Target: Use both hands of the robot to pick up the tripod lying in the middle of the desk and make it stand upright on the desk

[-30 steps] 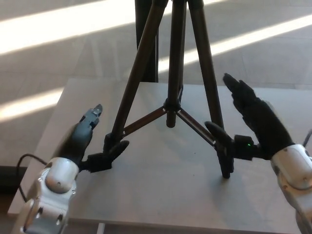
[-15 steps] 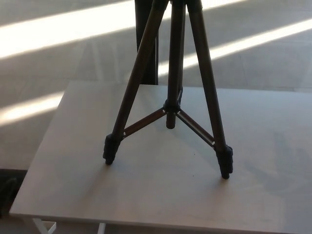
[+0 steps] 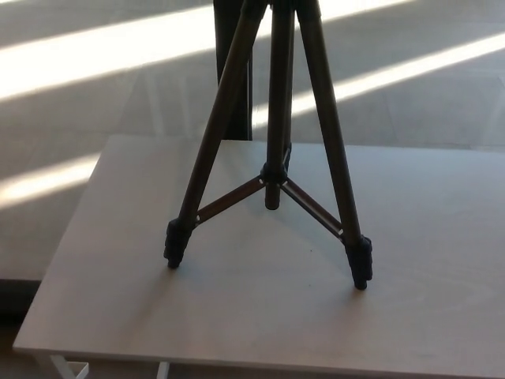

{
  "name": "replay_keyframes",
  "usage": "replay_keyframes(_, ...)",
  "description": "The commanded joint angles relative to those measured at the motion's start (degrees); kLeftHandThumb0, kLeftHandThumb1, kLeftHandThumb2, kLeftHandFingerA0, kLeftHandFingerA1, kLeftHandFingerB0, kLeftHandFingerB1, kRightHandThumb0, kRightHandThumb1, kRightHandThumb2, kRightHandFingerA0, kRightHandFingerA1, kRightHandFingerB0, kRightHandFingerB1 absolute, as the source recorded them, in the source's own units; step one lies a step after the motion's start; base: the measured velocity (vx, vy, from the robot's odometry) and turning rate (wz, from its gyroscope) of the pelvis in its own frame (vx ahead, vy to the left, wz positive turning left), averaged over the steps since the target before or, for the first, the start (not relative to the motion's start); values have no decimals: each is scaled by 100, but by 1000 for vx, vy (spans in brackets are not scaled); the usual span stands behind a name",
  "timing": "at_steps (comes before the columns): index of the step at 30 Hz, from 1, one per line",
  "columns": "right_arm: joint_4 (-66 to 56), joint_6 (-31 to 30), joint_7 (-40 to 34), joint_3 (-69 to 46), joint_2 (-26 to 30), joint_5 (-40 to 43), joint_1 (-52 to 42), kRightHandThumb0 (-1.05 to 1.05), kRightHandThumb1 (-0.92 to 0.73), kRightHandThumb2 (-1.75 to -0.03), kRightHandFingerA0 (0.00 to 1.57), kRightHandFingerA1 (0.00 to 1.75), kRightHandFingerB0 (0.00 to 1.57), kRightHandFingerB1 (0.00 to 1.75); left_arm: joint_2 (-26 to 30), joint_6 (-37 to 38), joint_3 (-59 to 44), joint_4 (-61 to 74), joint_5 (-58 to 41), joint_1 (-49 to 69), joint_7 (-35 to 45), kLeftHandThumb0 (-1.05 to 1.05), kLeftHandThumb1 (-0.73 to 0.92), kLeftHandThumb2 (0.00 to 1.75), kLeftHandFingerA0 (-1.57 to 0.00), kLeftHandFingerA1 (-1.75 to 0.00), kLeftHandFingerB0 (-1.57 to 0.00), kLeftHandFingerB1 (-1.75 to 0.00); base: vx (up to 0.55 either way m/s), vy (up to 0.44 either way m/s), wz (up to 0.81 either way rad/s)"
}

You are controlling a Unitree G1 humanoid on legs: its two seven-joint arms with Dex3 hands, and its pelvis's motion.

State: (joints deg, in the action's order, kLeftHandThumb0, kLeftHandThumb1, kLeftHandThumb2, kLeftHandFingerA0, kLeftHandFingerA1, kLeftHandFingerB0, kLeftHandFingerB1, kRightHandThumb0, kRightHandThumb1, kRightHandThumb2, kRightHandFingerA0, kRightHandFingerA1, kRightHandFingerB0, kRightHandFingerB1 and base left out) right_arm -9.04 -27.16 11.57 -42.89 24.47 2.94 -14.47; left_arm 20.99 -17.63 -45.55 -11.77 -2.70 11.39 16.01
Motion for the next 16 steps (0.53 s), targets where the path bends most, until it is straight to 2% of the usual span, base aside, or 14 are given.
replay_keyframes(1,4933,1890,-1970,-3060,245,1695,137,-105,-63,-98,0,26,0,12,455,1307,-2387,-5198,-2062,511,-919,-105,65,100,0,-24,0,-14,0,0,0)
replay_keyframes(3,5255,1864,-1817,-3125,279,1867,168,-102,-63,-99,0,29,0,14,317,1111,-2092,-5145,-1761,708,-908,-105,64,95,0,-27,0,-11,0,0,0)
replay_keyframes(4,5498,1742,-1832,-3029,275,1848,199,-80,-70,-80,0,0,0,0,-134,358,-1776,-3807,-1368,1267,-678,-85,59,98,0,-51,0,-40,0,0,0)
replay_keyframes(5,5692,1645,-1829,-2999,283,1864,205,-78,-71,-80,0,0,0,0,-620,-122,-1632,-2620,-1216,1770,-447,-74,86,68,0,-22,0,-11,0,0,0)
replay_keyframes(6,5755,1629,-1816,-3026,315,1888,187,-78,-71,-80,0,0,0,0,-764,-193,-1601,-2341,-1218,1876,-392,-74,86,68,0,-22,0,-11,0,0,0)
replay_keyframes(7,5784,1672,-1824,-2977,260,1859,181,-100,-64,-91,0,22,0,0,-804,-216,-1633,-2315,-1302,1865,-353,-78,82,86,0,-32,0,-24,0,0,0)
replay_keyframes(8,5681,1680,-1532,-2907,42,1883,80,-75,-75,-63,0,0,0,0,-590,-30,-1880,-3113,-1479,1434,-821,-70,83,64,0,-60,0,-55,0,0,0)
replay_keyframes(9,5750,1745,-1268,-2889,32,1932,49,-74,-67,-79,0,0,0,3,-524,111,-2100,-3514,-1739,1168,-950,-69,77,64,0,-52,0,-52,0,0,0)
replay_keyframes(10,5830,1826,-1088,-2980,12,2082,84,-88,-54,-89,0,25,0,9,-449,269,-2136,-3798,-1828,1078,-836,-68,76,64,0,-45,0,-54,0,0,0)
replay_keyframes(11,5936,1926,-963,-2970,22,2105,100,-93,-56,-90,0,20,0,3,-348,411,-2131,-4096,-1841,987,-787,-65,78,63,0,-57,0,-59,0,0,0)
replay_keyframes(12,6026,2018,-880,-2897,41,2046,98,-93,-56,-90,0,20,0,3,-243,526,-2113,-4374,-1823,896,-794,-65,78,63,0,-57,0,-59,0,0,0)
replay_keyframes(13,5915,2013,-819,-2810,-30,1968,57,-96,-57,-93,0,20,0,4,-132,662,-1995,-4666,-1711,831,-748,-67,52,95,-5,-61,-1,-53,0,0,0)
replay_keyframes(14,5627,1908,-563,-2698,-201,1920,-68,-91,-54,-93,0,24,1,8,19,856,-1723,-5053,-1461,758,-645,-68,76,62,-11,-71,-3,-53,0,0,0)
replay_keyframes(16,5631,1897,-477,-2716,-211,1950,-86,-91,-54,-93,0,24,1,8,35,873,-1687,-5080,-1422,754,-621,-68,76,62,-11,-71,-3,-53,0,0,0)
